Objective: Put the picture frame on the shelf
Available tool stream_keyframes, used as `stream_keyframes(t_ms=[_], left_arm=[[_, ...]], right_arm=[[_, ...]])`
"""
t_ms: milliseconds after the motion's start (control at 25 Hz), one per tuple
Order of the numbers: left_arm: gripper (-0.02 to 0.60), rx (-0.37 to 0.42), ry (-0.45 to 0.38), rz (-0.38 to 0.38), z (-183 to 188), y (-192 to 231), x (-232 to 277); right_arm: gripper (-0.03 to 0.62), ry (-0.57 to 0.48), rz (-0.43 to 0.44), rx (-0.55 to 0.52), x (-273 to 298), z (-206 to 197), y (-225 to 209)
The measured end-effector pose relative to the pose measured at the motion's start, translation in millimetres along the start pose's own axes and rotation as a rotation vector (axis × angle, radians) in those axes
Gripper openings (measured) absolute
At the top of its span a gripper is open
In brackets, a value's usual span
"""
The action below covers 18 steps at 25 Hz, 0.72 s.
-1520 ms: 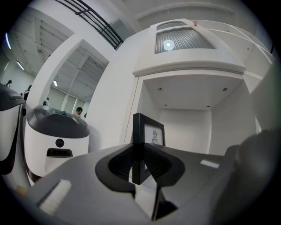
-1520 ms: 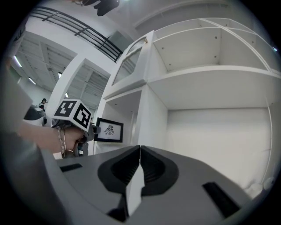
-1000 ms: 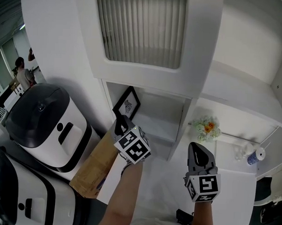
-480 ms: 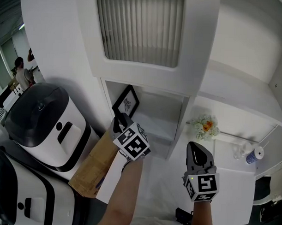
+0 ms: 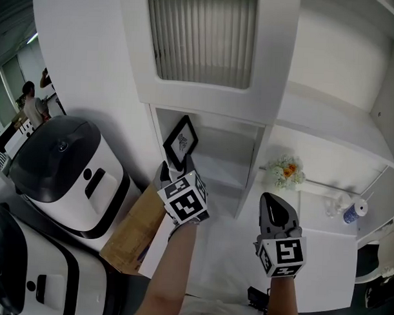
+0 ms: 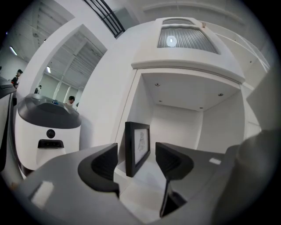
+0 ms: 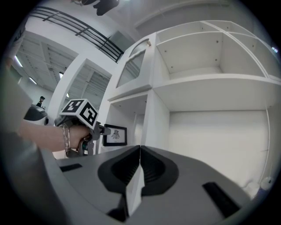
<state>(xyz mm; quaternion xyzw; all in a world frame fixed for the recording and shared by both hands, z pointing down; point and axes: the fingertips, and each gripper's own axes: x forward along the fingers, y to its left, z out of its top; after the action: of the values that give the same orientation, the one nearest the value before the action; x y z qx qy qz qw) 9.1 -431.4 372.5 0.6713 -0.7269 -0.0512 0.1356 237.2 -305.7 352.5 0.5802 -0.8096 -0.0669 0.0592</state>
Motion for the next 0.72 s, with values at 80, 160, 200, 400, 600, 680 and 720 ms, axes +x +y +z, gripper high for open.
stream_keyframes(t_ms=[80,160,200,400,600,680,720], left_arm=[[0.255,0.026,0.01,-0.034,2.1,-1.2,-7.3],[0.255,0.049,0.009,-0.062,5.6,-0.4,-15.0],[0.255,0.06,0.006,-0.074,7.7,0.4,-18.6],[0.255,0.104,0.004,-0.142,20.2,6.4,-31.0],[0.255,0.162,-0.011,-0.214,36.3,12.9,-43.2],[0.253,0.193,-0.022,-0.256,42.5,13.0,-47.2],[0.253,0.213,-0.03,-0.279,45.4,12.3,-49.2]], right_arm=[[0.009,-0.006,-0.003,-0.006,-3.6,5.3,5.4],[0.009,-0.013,-0.006,-0.009,-6.1,11.2,10.9],[0.009,-0.017,-0.01,-0.009,-6.9,14.3,13.3],[0.009,-0.031,-0.021,0.001,-6.9,30.0,28.0],[0.009,-0.055,-0.028,0.005,-6.7,49.6,45.8],[0.009,-0.066,-0.032,0.0,-6.7,56.3,50.9],[0.009,-0.069,-0.035,-0.004,-6.7,58.8,52.4]])
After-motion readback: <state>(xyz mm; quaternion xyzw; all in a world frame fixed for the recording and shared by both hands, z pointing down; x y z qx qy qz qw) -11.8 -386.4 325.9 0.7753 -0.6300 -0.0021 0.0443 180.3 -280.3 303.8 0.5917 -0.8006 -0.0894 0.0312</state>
